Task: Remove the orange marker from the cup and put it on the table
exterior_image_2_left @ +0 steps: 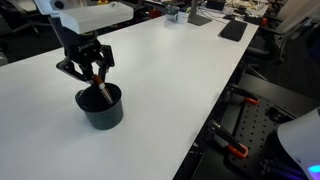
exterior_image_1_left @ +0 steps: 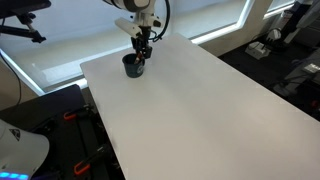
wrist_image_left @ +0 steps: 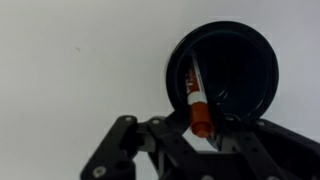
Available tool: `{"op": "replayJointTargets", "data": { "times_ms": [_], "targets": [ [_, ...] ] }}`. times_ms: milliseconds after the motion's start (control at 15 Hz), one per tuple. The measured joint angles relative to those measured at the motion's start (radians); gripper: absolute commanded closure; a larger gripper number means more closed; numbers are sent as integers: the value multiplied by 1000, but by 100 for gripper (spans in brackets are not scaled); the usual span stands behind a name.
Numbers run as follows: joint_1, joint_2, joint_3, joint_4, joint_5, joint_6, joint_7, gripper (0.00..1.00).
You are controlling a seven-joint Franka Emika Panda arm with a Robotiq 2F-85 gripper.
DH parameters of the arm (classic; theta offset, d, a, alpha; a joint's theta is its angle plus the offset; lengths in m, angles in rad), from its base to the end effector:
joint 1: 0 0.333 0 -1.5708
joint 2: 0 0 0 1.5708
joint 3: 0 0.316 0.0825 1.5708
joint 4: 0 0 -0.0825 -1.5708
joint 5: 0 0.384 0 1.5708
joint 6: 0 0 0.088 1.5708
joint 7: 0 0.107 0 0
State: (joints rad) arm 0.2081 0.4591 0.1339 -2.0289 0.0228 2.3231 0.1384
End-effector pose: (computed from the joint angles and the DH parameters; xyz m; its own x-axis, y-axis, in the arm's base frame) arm 0.5490 0.1953 0.2074 0.9692 0.1784 -0.1699 0.1724 -0.9838 -0.0501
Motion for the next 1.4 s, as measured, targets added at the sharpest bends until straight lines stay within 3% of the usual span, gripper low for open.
{"op": "replayJointTargets", "data": {
  "times_ms": [600, 867, 1133, 1400],
  "targets": [
    [-63, -182, -2, -2, 45, -27, -17, 94],
    [-107, -250, -58, 9, 36, -27, -15, 94],
    [-180, -195, -134, 51, 42, -85, -15, 94],
    [-258, -10, -154, 140, 115, -192, -36, 94]
  ]
}}
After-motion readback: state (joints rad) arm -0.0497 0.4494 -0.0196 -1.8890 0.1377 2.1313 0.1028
